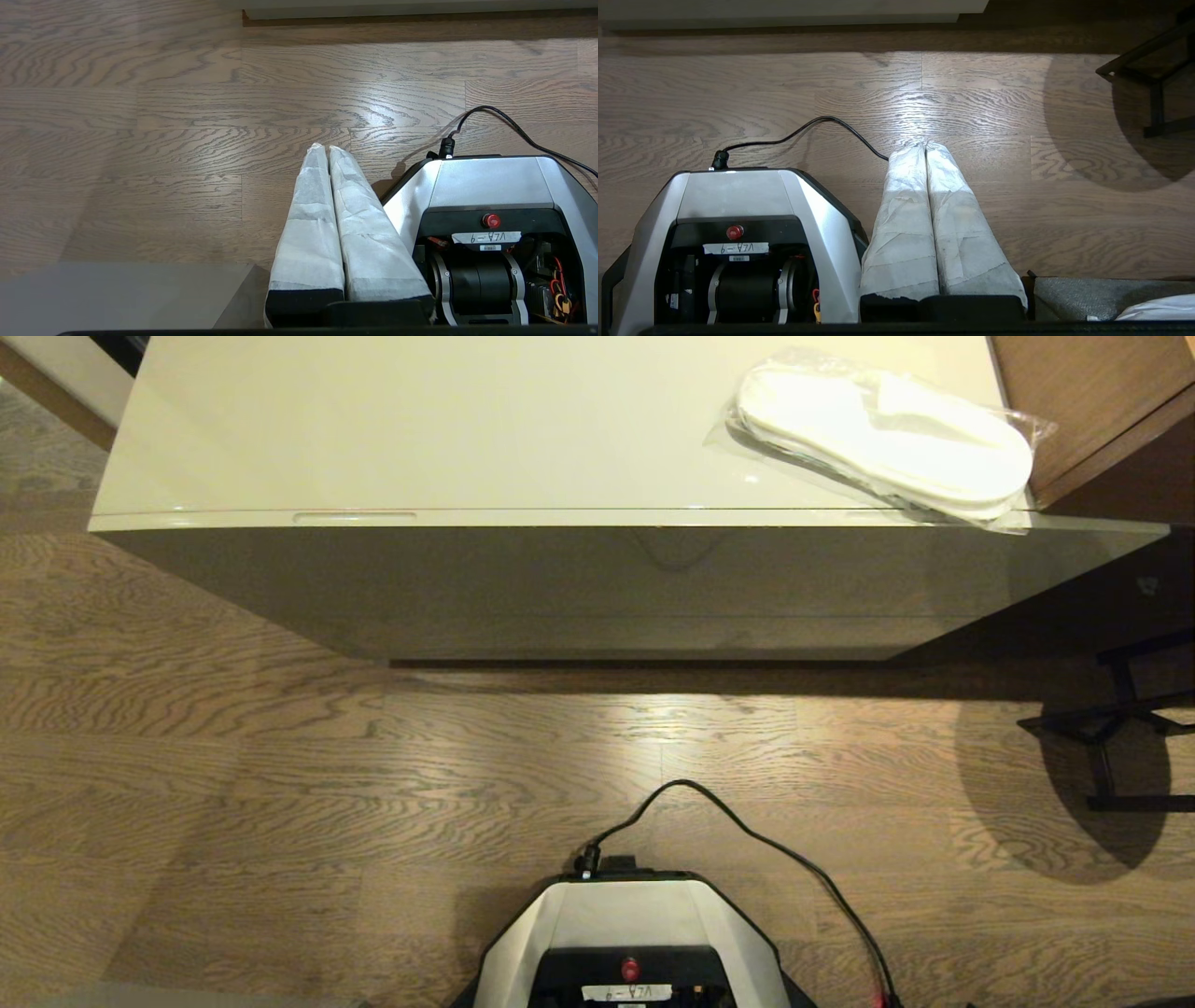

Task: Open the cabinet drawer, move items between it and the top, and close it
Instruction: Open the drawer

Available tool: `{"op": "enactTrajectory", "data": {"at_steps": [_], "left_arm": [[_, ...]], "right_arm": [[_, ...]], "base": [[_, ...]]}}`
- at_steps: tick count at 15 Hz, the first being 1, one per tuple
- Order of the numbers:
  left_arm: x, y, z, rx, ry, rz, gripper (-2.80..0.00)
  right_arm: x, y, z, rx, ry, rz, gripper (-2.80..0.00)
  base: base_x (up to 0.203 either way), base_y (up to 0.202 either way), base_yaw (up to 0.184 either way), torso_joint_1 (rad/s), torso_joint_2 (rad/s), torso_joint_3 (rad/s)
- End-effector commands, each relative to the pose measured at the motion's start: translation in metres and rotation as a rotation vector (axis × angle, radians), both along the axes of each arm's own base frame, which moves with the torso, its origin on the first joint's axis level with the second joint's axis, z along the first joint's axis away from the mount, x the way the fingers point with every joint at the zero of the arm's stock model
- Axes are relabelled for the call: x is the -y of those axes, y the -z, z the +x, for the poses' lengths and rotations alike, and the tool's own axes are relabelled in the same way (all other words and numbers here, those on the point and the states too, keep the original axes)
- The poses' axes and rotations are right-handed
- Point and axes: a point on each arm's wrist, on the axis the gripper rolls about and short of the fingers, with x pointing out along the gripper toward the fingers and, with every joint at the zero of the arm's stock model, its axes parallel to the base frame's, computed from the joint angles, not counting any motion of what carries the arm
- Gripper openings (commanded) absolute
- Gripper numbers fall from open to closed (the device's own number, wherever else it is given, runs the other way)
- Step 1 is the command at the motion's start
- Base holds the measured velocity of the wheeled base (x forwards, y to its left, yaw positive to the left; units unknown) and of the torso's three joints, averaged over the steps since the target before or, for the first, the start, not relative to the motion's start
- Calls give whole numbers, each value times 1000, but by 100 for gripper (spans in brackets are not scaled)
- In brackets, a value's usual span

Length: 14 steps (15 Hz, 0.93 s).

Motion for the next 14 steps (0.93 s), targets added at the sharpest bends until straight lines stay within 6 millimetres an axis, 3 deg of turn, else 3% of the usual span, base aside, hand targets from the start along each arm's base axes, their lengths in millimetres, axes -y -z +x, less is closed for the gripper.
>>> {"op": "enactTrajectory", "data": {"at_steps": [1,14], "left_arm": [[0,0,0,-1,-1,0,-280],[0,0,0,-1,-2,0,-280]], "right_arm": [[0,0,0,2,-1,2,-280],[0,0,0,-2,-3,-5,-280]], "base": [[0,0,0,0,0,0],[0,0,0,0,0,0]]}}
